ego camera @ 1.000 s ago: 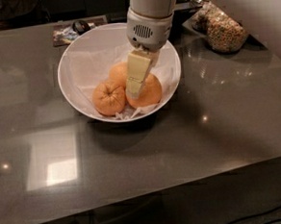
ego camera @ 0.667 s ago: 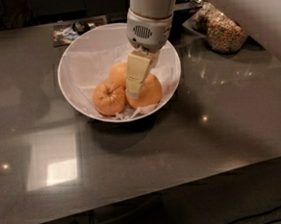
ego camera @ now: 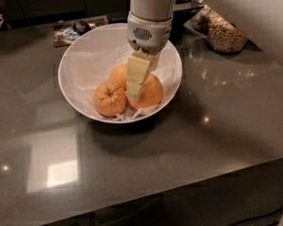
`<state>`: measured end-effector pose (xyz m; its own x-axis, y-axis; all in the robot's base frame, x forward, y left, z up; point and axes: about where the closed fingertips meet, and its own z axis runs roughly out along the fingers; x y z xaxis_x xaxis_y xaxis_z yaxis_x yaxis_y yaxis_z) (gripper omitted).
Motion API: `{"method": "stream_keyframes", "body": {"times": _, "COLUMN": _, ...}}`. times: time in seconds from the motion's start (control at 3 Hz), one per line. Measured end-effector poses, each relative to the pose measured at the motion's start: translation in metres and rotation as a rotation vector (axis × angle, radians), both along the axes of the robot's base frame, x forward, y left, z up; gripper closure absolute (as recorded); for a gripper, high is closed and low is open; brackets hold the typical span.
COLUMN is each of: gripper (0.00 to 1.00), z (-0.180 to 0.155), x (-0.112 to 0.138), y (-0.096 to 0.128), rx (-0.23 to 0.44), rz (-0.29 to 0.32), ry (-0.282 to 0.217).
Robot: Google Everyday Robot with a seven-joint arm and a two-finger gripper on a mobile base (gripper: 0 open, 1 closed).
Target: Pick orange from white bowl
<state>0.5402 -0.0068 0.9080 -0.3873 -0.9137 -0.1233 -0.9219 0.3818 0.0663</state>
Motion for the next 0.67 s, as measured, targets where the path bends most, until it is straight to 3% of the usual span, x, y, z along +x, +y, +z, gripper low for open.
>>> {"method": "stream_keyframes", "body": {"times": 0.67, "gripper": 0.24, "z": -0.018, "x": -0.003, "y": -0.001, "rx": 0.030, "rz": -0.020, "ry": 0.064}}
